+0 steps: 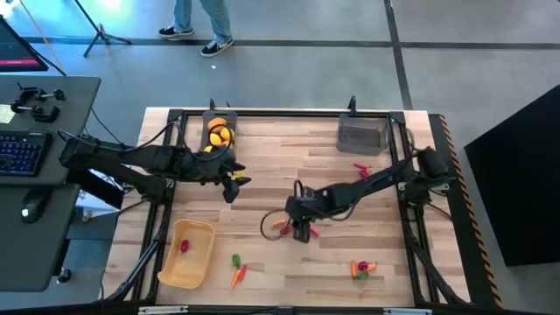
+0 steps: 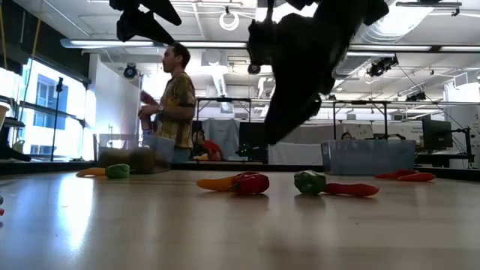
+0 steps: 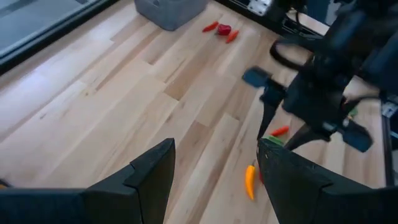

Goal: Sort produce into baskets
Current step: Put the center green bell pepper into the yellow bin

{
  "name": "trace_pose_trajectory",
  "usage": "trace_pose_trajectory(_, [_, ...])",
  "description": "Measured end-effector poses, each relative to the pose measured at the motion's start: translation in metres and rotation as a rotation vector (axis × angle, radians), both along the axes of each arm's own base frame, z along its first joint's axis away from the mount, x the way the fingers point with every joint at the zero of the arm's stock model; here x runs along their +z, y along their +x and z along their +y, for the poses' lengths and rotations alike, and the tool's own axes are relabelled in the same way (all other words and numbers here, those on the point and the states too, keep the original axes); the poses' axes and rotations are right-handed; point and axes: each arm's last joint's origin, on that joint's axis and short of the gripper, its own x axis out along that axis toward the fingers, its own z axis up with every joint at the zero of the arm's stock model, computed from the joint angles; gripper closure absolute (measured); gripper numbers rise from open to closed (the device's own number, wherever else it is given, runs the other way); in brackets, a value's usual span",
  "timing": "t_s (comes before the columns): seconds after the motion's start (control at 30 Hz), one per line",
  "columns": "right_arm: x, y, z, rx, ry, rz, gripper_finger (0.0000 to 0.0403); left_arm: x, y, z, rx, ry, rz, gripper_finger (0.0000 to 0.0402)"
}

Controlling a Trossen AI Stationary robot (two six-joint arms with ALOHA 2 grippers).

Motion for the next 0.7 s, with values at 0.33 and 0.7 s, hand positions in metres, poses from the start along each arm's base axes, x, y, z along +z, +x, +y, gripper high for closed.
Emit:
trace_pose_trajectory(0.33, [0.005, -0.016, 0.030, -0.319, 0.187, 0.043, 0.0224, 0.000, 0.000, 0.000, 0.005, 0.006, 0.002, 0.0188])
trace_pose_trajectory(0.7, [-0.019, -0.018, 0.035, -0.483, 0.148, 0.114, 0.0224, -0.001, 0.000, 0.000, 0.000, 0.004, 0.005, 0.0188])
